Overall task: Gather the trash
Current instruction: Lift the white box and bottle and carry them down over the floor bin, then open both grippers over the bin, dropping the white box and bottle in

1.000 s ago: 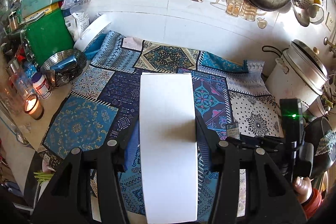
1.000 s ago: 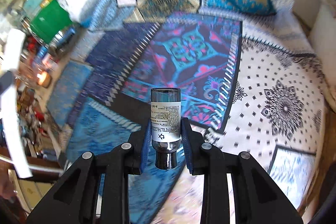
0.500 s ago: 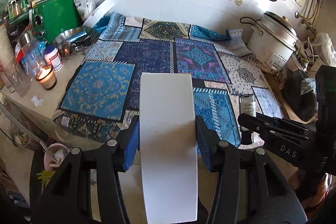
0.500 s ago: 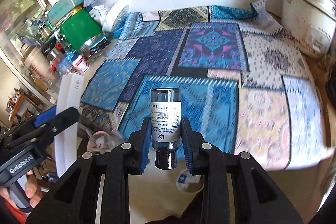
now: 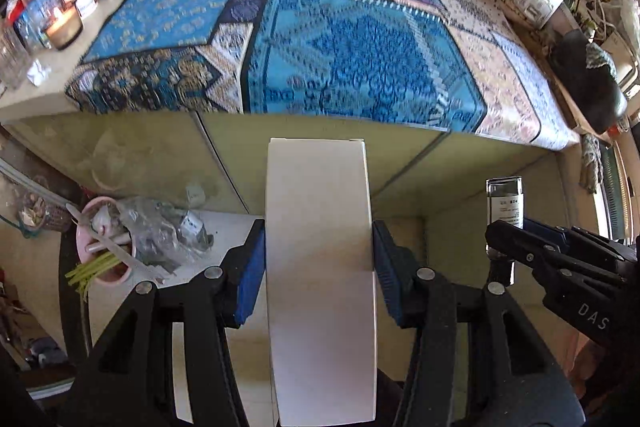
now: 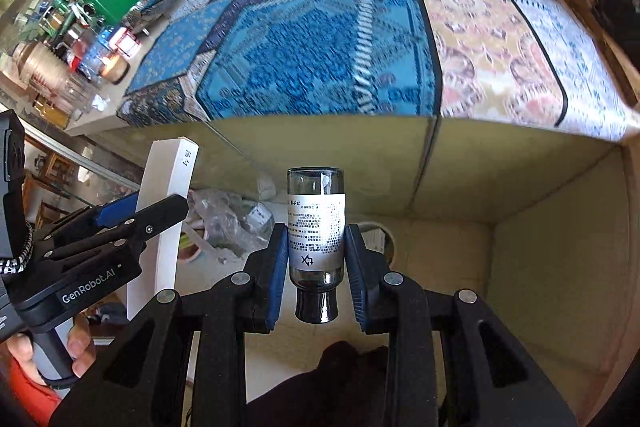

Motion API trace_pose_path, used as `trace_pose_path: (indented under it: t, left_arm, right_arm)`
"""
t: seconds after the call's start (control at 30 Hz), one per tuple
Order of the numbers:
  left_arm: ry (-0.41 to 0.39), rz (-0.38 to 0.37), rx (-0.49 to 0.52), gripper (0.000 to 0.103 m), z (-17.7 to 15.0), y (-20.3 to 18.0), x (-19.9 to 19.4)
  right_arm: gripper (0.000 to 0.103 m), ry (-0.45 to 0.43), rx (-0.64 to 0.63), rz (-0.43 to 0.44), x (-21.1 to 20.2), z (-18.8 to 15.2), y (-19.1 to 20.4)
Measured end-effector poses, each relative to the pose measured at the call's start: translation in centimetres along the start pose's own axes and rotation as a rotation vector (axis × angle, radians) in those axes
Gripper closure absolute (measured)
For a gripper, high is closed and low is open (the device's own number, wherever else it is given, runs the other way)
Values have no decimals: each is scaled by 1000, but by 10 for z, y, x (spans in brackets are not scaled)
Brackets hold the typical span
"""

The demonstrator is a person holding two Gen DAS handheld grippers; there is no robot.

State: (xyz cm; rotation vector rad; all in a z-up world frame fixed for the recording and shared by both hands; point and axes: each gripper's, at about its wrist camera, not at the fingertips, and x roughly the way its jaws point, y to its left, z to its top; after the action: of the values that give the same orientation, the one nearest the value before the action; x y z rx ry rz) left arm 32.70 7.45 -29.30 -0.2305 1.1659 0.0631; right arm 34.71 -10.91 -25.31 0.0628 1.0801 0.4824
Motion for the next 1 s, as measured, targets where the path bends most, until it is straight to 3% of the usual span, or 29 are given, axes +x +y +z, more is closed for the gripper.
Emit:
trace_pose_path:
  t: [0.2, 0.47, 0.67, 1.0]
  left_arm:
    - [139, 18, -29, 53, -42, -6, 99]
    - [266, 23, -136, 53, -102, 8, 270]
    - [317, -24, -194, 53, -133, 27, 383]
    - [335, -83, -230, 53, -146, 48, 520]
  right_arm:
    - [77, 136, 72, -15, 69, -34, -58]
    - [77, 269, 130, -19, 214, -75, -135]
    - [77, 308, 123, 5, 322, -98, -160]
    - [77, 322, 119, 51, 443, -117, -179]
